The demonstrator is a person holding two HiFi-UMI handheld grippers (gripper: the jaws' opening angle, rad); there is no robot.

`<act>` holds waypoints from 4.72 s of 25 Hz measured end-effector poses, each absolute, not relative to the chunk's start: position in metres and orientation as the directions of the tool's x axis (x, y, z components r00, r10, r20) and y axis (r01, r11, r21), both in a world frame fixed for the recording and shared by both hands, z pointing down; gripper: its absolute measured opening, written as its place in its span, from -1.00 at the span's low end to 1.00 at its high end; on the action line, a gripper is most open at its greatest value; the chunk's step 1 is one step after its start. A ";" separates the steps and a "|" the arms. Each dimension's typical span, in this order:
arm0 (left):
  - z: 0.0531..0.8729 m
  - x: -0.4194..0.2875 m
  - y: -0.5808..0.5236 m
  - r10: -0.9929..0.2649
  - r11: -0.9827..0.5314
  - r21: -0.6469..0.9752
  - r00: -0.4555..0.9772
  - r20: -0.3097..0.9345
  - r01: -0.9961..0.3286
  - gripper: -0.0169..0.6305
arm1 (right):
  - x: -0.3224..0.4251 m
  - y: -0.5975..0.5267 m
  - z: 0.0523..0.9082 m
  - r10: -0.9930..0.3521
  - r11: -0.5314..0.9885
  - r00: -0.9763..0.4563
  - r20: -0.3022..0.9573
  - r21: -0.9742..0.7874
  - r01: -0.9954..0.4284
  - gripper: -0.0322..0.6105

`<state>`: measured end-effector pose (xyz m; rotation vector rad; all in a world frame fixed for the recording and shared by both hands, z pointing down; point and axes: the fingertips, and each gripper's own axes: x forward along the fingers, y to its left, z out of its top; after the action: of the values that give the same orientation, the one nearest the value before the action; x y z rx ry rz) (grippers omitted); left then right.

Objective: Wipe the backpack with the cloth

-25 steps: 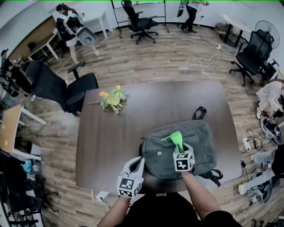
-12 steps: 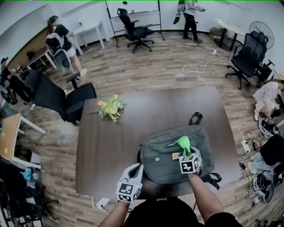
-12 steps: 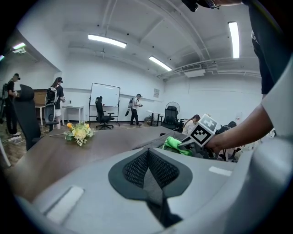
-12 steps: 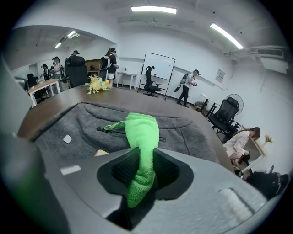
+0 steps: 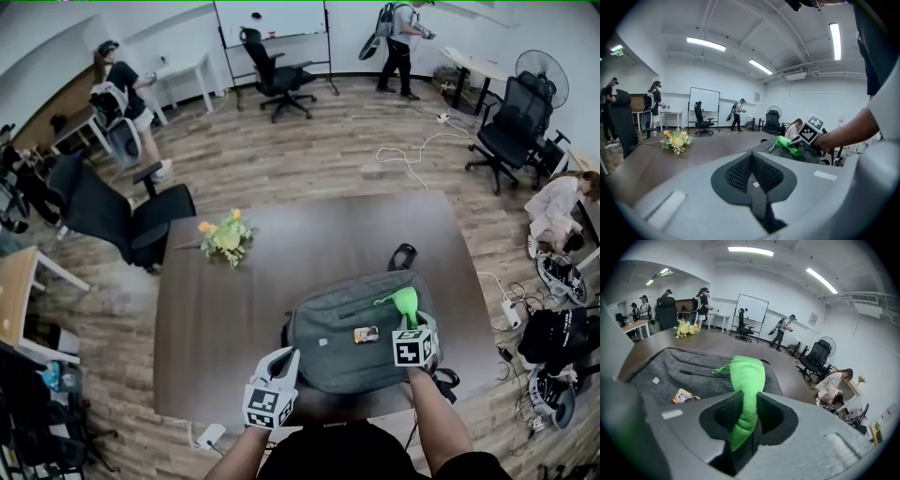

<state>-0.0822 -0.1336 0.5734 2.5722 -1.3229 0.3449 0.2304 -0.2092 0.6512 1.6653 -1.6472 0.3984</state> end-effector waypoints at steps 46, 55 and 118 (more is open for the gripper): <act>0.604 -0.142 -0.091 -0.758 -0.514 0.174 0.540 0.366 -0.840 -0.89 | 0.010 -0.130 0.665 -0.605 0.416 -0.307 0.734 -0.037 -0.909 -0.60; 0.616 -0.167 -0.083 -0.751 -0.522 0.157 0.539 0.382 -0.838 -0.89 | -0.028 -0.109 0.684 -0.536 0.471 -0.339 0.773 -0.060 -0.880 -0.60; 0.587 -0.064 -0.084 -0.690 -0.618 0.130 0.615 0.382 -0.775 -0.89 | 0.230 -0.125 0.664 -0.629 0.184 0.114 0.769 0.290 -0.939 -0.60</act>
<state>-0.0641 -0.0841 0.5865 2.5593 -1.1913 0.4300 0.2296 -0.1246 0.6643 1.5301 -1.5998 0.4545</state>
